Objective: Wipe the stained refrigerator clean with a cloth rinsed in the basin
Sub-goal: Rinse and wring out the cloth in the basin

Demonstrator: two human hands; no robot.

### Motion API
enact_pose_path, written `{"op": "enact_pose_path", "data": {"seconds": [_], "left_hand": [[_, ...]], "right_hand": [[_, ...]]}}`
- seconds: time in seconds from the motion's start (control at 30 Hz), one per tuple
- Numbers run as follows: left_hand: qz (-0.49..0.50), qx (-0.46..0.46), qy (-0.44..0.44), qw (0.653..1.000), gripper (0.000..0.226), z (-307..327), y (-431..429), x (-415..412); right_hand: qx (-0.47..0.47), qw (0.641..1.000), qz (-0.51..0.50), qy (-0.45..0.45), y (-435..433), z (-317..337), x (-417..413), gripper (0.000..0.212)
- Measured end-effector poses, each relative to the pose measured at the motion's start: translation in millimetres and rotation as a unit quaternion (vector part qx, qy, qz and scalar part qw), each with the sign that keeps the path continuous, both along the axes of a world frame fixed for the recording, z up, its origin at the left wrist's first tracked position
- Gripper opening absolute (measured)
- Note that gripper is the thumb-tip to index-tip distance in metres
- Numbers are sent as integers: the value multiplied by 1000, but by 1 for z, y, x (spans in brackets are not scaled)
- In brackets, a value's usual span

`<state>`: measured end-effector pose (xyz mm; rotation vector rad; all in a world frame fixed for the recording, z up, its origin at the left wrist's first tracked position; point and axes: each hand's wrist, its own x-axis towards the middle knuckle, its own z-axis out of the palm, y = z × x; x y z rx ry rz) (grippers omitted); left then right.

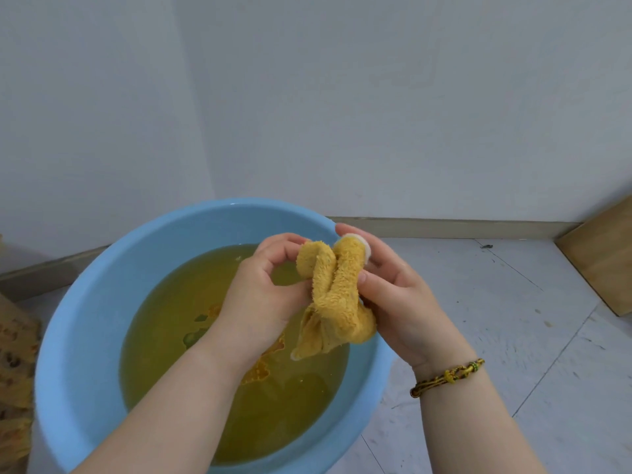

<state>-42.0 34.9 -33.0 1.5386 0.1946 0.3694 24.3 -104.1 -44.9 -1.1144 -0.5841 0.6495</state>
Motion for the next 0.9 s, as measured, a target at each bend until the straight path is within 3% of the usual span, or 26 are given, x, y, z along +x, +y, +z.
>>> {"op": "enact_pose_path", "data": {"seconds": [0.1, 0.17, 0.27, 0.4, 0.47, 0.57, 0.73, 0.8, 0.9], "left_hand": [[19, 28, 16, 999, 26, 2, -4, 2], [28, 22, 24, 999, 20, 1, -3, 5], [30, -27, 18, 999, 25, 3, 5, 8], [-10, -44, 7, 999, 7, 10, 3, 15], [-21, -49, 17, 998, 4, 8, -6, 22], [-13, -99, 51, 994, 6, 3, -21, 38], [-30, -221, 198, 955, 12, -26, -38, 63], [-26, -233, 227, 945, 16, -37, -39, 67], [-94, -205, 240, 944, 27, -43, -39, 66]], "right_hand": [[-2, 1000, 24, -16, -5, 1, 2, 37], [-25, 998, -26, -55, -9, 1, 6, 24], [-25, 986, -138, -88, -20, 5, 15, 27], [-88, 922, -336, -169, -32, 17, 19, 7], [-118, 891, -395, -190, -34, 21, 19, 16], [-131, 899, -411, -70, -36, 18, 23, 22], [-180, 897, -369, 167, -43, -5, 30, 17], [-173, 890, -357, 226, -44, -15, 33, 10], [-159, 904, -310, 247, -49, -32, 38, 26]]}}
